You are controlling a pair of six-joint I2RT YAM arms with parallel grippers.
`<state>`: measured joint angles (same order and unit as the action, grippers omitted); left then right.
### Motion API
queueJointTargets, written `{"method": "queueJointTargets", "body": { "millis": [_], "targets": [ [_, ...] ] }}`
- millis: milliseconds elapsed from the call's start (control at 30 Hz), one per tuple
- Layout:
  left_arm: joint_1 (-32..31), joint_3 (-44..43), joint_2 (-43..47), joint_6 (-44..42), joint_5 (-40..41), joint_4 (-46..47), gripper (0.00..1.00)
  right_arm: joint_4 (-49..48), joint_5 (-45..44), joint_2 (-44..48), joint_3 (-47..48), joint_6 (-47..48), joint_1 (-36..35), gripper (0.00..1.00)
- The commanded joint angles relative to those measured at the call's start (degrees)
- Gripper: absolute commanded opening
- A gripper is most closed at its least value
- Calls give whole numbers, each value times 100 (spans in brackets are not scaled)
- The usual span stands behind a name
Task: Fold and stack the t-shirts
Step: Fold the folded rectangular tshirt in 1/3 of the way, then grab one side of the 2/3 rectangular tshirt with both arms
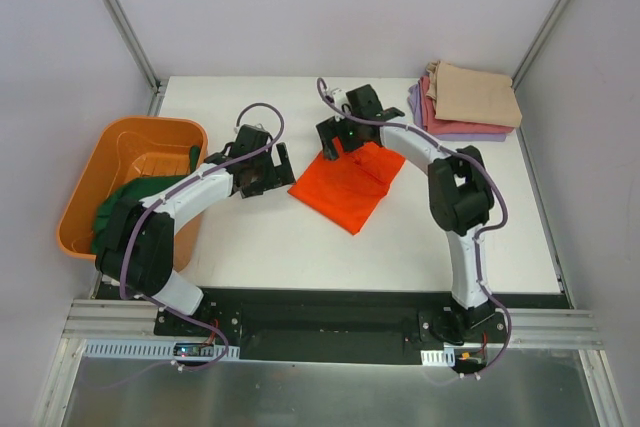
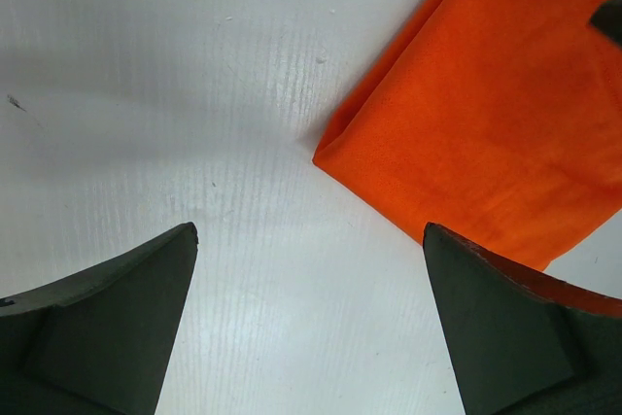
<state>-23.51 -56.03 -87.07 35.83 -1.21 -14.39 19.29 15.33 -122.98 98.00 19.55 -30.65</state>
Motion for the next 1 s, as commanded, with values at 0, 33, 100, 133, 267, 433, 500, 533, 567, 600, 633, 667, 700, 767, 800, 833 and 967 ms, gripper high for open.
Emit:
{"method": "queueJointTargets", "body": {
  "millis": [0,33,100,133,267,433,500,533,567,600,633,667,700,767,800,833,967],
  "targets": [
    [66,-31,94,47,69,-2,99,303,-742,28,580,242,130,96],
    [66,-39,85,46,77,-2,99,356,-777,98,580,277,130,96],
    [74,-48,76,38,95,15,99,330,-786,369,397,330,121,96],
    [74,-66,41,38,78,15,99,156,-925,580,143,243,121,96],
    [74,-259,-257,29,-72,15,99,-1538,-1453,2265,-1972,-301,139,96],
    [74,-654,-793,37,-292,24,95,-2457,-833,3560,-3655,-883,288,96],
    [74,-760,-995,55,-344,16,92,-1958,-401,3658,-3682,-1005,323,96],
    [74,-830,-1083,64,-440,24,90,-1686,-34,3676,-3726,-1041,323,96],
    [74,-857,-1189,73,-485,24,88,-1648,257,3711,-3848,-1145,315,96],
    [74,-892,-1285,99,-520,24,83,-1743,625,3780,-3989,-1242,323,96],
    [74,-918,-1373,108,-512,24,77,-1901,951,3816,-4155,-1287,306,96],
    [74,-945,-1479,108,-494,33,73,-1902,954,3842,-4261,-1313,288,96],
    [74,-971,-1576,125,-485,33,68,-1903,867,3869,-4349,-1305,253,96],
    [74,-971,-1734,134,-712,42,62,-1903,700,3869,-4447,-1305,235,96],
    [74,-962,-1778,152,-775,42,58,-1885,647,3869,-4473,-1322,244,96],
    [74,-945,-1813,169,-784,59,54,-1868,638,3869,-4491,-1322,235,96],
    [74,-857,-1884,205,-766,59,41,-1815,577,3852,-4561,-1261,148,96]
  ]
}}
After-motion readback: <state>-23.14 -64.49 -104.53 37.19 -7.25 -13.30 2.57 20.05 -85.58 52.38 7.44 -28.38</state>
